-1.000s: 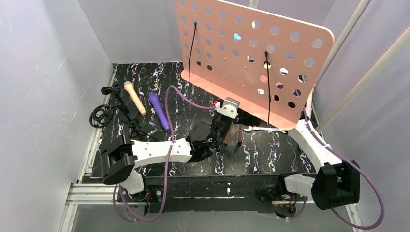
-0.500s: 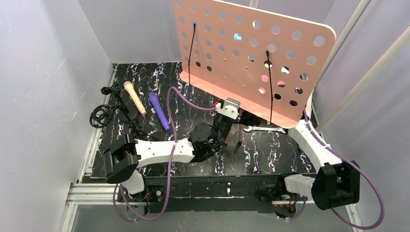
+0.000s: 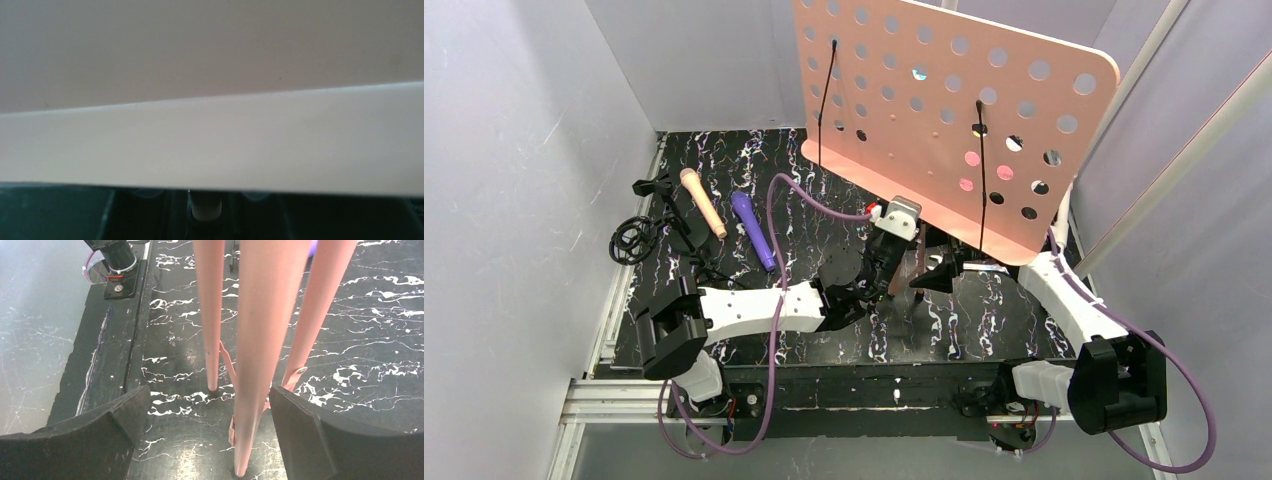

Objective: Pack up the instrument practice props
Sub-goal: Unscrew the knob on the music stand, then place the music stand at the center of the board, then close the music stand at the center of the board.

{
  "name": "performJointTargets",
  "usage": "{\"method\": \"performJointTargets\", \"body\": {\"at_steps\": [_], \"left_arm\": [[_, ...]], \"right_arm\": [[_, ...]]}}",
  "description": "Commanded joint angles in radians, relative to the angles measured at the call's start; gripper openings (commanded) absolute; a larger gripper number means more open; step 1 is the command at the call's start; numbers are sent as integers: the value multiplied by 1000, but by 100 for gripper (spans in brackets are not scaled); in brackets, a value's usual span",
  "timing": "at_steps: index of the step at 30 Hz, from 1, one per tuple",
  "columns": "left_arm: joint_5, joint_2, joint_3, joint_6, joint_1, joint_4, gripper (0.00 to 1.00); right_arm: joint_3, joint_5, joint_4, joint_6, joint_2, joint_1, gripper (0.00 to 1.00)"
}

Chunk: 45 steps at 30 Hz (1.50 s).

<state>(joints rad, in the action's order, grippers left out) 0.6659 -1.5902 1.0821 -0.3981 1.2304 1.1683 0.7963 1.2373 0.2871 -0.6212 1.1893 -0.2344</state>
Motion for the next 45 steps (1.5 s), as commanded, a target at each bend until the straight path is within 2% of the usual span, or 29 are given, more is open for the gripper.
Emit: {"method": "performJointTargets", "body": {"at_steps": [1,7,17,23,26,30,35,38,42,44,45], "left_arm": [[-45,113,85,-26,-26,2,0],[-79,188,97,-3,-40,-48,0],[-101,268,74,27,-66,-61,0],[-107,293,10,184,-135,-61,0],[-104,299,-19,268,-161,-60,0],[-91,293,-36,281,-165,-50,0],[-79,297,-51,291,-167,-45,0],[-75,298,-56,300,-167,-43,0],[-71,300,-56,315,-169,-44,0],[-70,300,-53,322,-169,-44,0],[-68,302,-51,322,-169,-43,0]], "right_arm": [[17,80,39,-19,-9,26,98],[24,171,53,-20,-13,80,98],[18,148,53,-21,-14,93,98],[9,113,41,-21,-11,93,98],[-19,73,-48,69,-6,89,98],[-81,-37,-262,254,5,54,90],[-102,-162,-348,304,26,0,86],[-104,-223,-372,310,42,-19,80],[-107,-260,-393,311,71,-59,64],[-104,-270,-397,307,86,-91,49],[-97,-266,-397,308,93,-97,33]]}}
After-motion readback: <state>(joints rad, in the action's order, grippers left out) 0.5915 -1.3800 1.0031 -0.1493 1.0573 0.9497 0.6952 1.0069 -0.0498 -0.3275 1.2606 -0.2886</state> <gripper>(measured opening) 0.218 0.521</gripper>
